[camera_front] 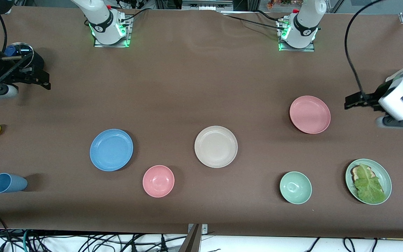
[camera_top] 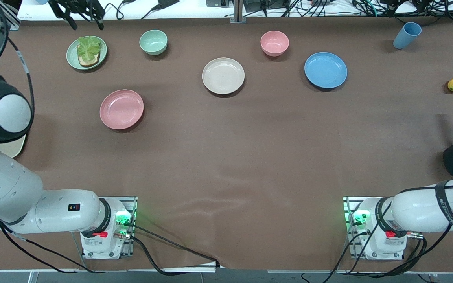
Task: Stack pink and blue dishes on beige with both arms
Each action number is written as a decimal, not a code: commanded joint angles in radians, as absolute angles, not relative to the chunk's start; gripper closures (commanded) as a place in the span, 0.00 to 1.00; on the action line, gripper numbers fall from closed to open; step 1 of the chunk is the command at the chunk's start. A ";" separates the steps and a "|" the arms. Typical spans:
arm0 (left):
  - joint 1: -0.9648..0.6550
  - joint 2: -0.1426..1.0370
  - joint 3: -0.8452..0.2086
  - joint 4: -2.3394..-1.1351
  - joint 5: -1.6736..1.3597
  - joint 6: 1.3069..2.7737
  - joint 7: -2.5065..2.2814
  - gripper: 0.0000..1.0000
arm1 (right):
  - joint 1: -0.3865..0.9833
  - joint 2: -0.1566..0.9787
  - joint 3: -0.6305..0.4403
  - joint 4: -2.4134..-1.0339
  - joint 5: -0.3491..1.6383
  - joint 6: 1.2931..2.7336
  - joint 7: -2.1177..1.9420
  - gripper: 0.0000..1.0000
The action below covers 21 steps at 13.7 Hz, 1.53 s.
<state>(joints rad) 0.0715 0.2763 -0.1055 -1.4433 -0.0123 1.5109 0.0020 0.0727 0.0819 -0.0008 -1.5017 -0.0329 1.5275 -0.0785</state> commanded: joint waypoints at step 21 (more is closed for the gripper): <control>0.114 0.313 -0.023 -1.574 -0.129 1.472 0.142 0.00 | 0.060 0.083 0.006 -1.489 -0.046 1.540 -0.071 0.00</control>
<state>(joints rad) 0.1238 0.3489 -0.0532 -1.5171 -0.1112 1.4542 0.1011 0.0686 0.0820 -0.0012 -1.5017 -0.0330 1.5400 -0.0785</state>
